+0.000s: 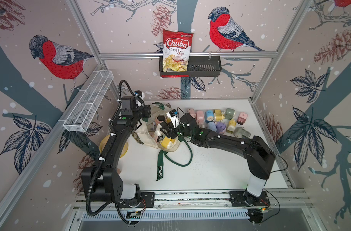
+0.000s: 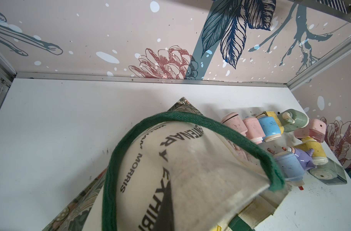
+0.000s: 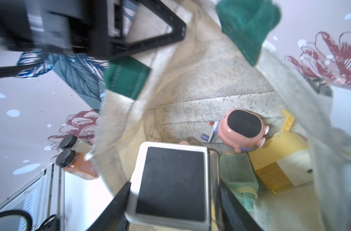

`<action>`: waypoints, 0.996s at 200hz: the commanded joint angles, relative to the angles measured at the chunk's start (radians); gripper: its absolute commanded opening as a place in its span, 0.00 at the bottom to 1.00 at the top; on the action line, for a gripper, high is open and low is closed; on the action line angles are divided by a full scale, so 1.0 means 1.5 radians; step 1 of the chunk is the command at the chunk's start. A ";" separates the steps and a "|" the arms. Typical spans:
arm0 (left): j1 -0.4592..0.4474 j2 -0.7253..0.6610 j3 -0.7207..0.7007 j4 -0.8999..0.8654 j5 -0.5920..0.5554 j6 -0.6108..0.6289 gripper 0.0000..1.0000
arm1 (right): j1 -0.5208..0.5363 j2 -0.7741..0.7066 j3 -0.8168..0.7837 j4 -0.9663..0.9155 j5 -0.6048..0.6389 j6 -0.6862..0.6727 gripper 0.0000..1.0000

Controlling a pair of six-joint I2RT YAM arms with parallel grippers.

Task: Take out the pencil sharpeners from the tote bags
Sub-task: Pick up the pencil sharpener from the canvas bag, then place the pencil sharpener at the center of the board.

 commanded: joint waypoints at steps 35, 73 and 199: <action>0.001 -0.006 0.009 0.051 -0.020 -0.003 0.00 | -0.013 -0.163 -0.122 -0.043 0.069 -0.064 0.33; 0.001 -0.007 0.009 0.050 -0.027 -0.002 0.00 | -0.061 -0.266 -0.208 -0.069 0.090 -0.037 0.33; 0.001 -0.011 0.014 0.037 -0.079 0.000 0.00 | -0.149 -0.260 -0.219 -0.274 0.137 0.019 0.35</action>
